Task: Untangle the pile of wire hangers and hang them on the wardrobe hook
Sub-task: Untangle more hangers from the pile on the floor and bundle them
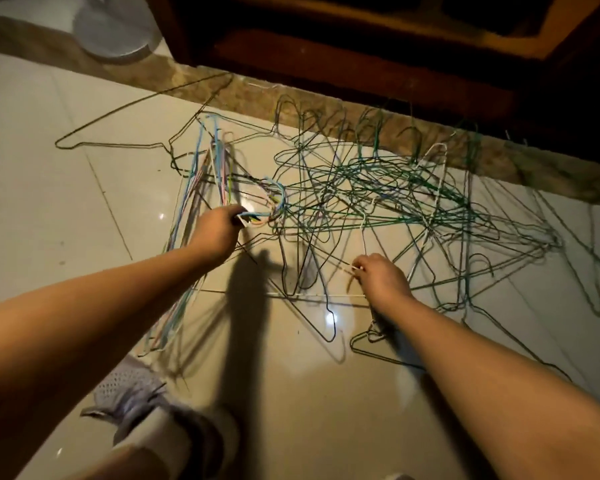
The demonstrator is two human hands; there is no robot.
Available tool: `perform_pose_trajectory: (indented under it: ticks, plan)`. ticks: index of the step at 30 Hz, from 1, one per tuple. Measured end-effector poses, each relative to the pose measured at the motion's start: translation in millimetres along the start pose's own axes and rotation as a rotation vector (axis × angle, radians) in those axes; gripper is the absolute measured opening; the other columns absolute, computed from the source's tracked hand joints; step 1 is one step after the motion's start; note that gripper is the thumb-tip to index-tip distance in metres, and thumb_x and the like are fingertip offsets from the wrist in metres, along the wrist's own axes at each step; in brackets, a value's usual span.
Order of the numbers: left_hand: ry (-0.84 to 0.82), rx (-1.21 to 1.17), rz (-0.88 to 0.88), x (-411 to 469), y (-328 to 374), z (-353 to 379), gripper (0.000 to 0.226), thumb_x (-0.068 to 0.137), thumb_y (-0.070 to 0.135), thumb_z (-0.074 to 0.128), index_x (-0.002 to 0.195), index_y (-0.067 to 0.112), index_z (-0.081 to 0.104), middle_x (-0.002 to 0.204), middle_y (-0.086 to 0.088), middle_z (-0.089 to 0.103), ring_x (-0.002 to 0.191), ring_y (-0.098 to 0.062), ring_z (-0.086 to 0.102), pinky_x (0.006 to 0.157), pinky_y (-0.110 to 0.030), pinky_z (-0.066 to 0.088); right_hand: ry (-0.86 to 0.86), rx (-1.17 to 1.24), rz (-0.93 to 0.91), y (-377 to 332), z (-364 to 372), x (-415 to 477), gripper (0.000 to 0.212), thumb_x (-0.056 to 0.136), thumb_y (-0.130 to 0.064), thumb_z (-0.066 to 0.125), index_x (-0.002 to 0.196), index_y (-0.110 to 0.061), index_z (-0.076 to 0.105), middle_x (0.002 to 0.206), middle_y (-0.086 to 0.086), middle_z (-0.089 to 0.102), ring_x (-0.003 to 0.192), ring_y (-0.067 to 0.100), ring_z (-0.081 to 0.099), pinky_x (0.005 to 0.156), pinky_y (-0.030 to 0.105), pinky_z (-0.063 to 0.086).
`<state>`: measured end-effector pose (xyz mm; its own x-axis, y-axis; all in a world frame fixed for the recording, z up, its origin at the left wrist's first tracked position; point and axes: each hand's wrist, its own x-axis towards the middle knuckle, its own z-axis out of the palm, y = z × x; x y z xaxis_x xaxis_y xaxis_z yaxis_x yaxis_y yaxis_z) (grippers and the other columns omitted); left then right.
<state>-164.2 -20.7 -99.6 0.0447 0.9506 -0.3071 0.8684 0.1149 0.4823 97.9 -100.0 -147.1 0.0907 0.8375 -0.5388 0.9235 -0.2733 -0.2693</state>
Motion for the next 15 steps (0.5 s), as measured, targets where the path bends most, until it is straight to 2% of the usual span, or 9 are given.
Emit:
perform_pose_trajectory:
  ticks: [2,4,6,8,10,12,15]
  plan:
    - [0.017,-0.044,-0.073,4,-7,-4,0.033,0.092,0.005,0.05,0.123,0.007,0.059,0.12,-0.018,0.062,0.109,-0.032,0.057,0.089,-0.032,0.043,0.056,0.034,-0.024,4,6,-1,0.026,0.097,-0.019,0.043,0.115,-0.018,0.061,0.112,0.009,0.056,0.1,0.029,0.054,0.079,0.032,0.045]
    - [0.014,-0.084,-0.122,13,-11,-18,0.034,0.092,0.006,0.05,0.126,0.007,0.056,0.119,-0.021,0.061,0.106,-0.037,0.057,0.087,-0.037,0.045,0.103,0.074,-0.027,9,8,0,0.026,0.095,-0.013,0.045,0.113,-0.018,0.064,0.11,0.008,0.056,0.096,0.028,0.056,0.076,0.03,0.044]
    - [-0.017,-0.2,-0.144,23,-11,-39,0.033,0.092,0.003,0.048,0.124,0.005,0.056,0.107,-0.024,0.062,0.082,-0.04,0.059,0.071,-0.037,0.049,0.169,0.086,-0.05,11,6,3,0.027,0.092,-0.009,0.049,0.112,-0.017,0.066,0.108,0.008,0.058,0.095,0.029,0.056,0.078,0.03,0.045]
    - [-0.04,-0.265,-0.161,29,-17,-57,0.03,0.093,0.003,0.048,0.121,0.005,0.058,0.08,-0.015,0.058,0.053,-0.021,0.048,0.046,-0.02,0.042,0.225,0.033,-0.082,11,5,8,0.031,0.09,-0.006,0.05,0.113,-0.017,0.066,0.11,0.009,0.06,0.099,0.03,0.055,0.084,0.033,0.045]
    - [-0.057,-0.273,-0.194,30,-30,-67,0.028,0.093,0.0,0.048,0.119,0.005,0.057,0.067,-0.005,0.05,0.045,-0.012,0.042,0.032,-0.012,0.03,0.232,-0.043,-0.068,10,6,12,0.038,0.088,-0.002,0.047,0.116,-0.021,0.065,0.114,0.006,0.059,0.105,0.028,0.051,0.089,0.035,0.04]
    - [-0.063,-0.243,-0.207,24,-46,-72,0.034,0.09,-0.005,0.046,0.121,0.003,0.057,0.07,-0.007,0.052,0.05,-0.015,0.041,0.033,-0.012,0.03,0.268,-0.076,-0.013,8,10,17,0.04,0.088,-0.001,0.045,0.115,-0.024,0.064,0.117,0.003,0.057,0.108,0.026,0.046,0.091,0.035,0.037]
    - [-0.018,-0.218,-0.205,8,-66,-67,0.047,0.082,-0.015,0.043,0.122,0.005,0.058,0.088,-0.018,0.058,0.062,-0.024,0.048,0.05,-0.025,0.042,0.333,0.04,0.138,2,14,23,0.035,0.091,-0.006,0.045,0.108,-0.027,0.067,0.118,0.001,0.056,0.111,0.026,0.044,0.091,0.036,0.038]
